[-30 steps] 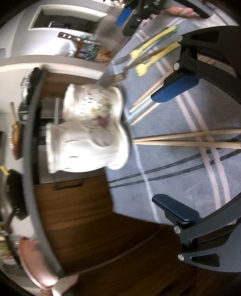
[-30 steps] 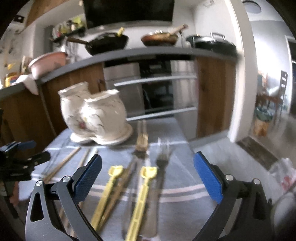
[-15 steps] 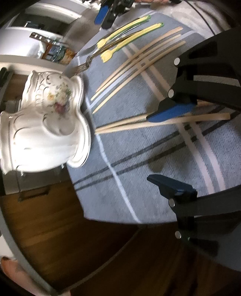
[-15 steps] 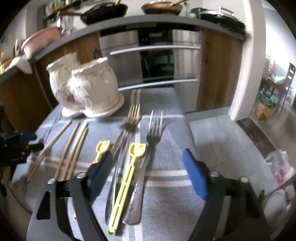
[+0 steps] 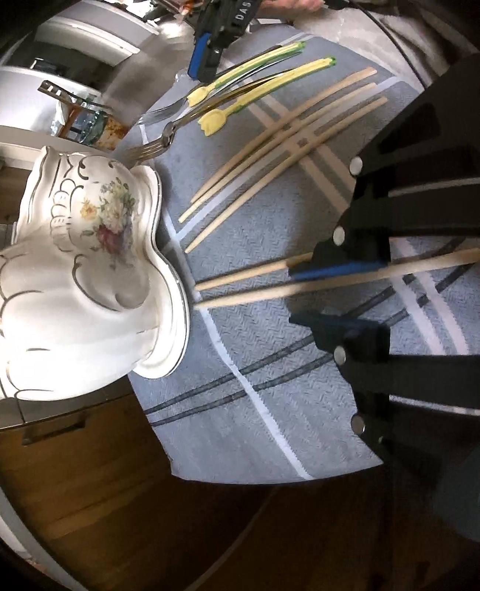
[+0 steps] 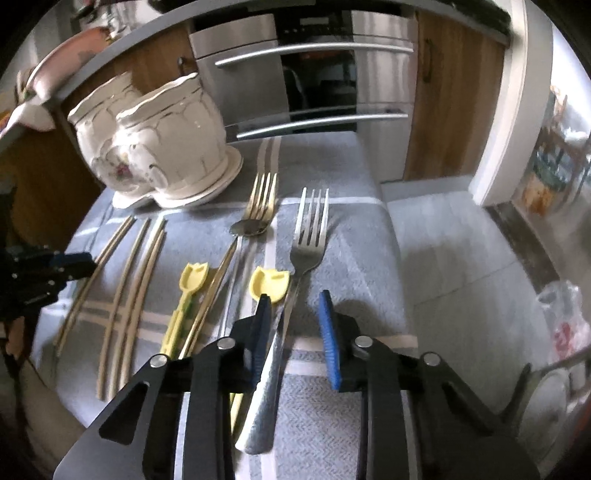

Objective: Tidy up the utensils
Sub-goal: 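Grasp a wooden chopstick with the left tool while the right tool grasps a silver fork, then drop the chopstick into the tall cup with left tool while right drops fork in short cup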

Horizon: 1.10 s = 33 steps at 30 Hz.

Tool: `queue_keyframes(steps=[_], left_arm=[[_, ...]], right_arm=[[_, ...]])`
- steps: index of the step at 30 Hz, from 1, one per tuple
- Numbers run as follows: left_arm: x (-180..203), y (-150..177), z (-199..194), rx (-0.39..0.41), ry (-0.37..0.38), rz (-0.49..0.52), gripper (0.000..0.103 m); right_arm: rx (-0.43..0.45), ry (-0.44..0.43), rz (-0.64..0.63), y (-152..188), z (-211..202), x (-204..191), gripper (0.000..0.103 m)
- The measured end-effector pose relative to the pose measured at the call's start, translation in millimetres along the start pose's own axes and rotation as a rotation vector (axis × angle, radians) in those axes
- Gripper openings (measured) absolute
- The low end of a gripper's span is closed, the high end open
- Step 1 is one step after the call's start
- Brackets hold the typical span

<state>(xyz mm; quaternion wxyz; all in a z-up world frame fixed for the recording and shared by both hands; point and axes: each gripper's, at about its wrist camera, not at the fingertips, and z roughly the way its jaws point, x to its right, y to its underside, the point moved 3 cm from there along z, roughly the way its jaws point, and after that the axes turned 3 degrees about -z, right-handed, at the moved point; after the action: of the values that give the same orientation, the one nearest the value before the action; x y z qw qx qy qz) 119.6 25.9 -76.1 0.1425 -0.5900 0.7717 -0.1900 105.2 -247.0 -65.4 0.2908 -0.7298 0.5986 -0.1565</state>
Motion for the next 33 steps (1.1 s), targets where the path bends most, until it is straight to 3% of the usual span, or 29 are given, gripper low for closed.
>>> queue_keyframes(steps=[9,14,16,19,24,28,33], left_arm=[[8.8,0.3,-2.8,-0.005,-0.005,0.02,0.014],[21.3,-10.5,0.2,0.005,-0.015,0.021,0.014],[19.7,-10.0,0.6,0.014,-0.008,0.008,0.014],[15.6,-7.6,1.1,0.03,-0.008,-0.001,0.006],[4.1,3.7,-5.2,0.062,0.029,-0.021,0.006],[-1.6,13.8,-19.8,0.126,0.066,-0.039,0.006],[-6.1,23.9,-50.9,0.285,0.126,-0.043,0.006]], right_arm=[[-0.056,0.016,0.014,-5.7,15.4,-2.0,0.015],[-0.051,0.027,0.018,-16.9,24.7,-3.3,0.014],[-0.042,0.029,0.023,-18.0,25.9,-2.6,0.01],[-0.026,0.014,0.043,-14.3,24.1,-0.1,0.007],[0.055,0.026,0.031,-7.7,5.0,-2.0,0.006],[0.157,-0.012,0.032,-8.3,-17.8,-6.3,0.006],[0.309,-0.067,-0.018,-6.5,-48.0,-20.9,0.006]])
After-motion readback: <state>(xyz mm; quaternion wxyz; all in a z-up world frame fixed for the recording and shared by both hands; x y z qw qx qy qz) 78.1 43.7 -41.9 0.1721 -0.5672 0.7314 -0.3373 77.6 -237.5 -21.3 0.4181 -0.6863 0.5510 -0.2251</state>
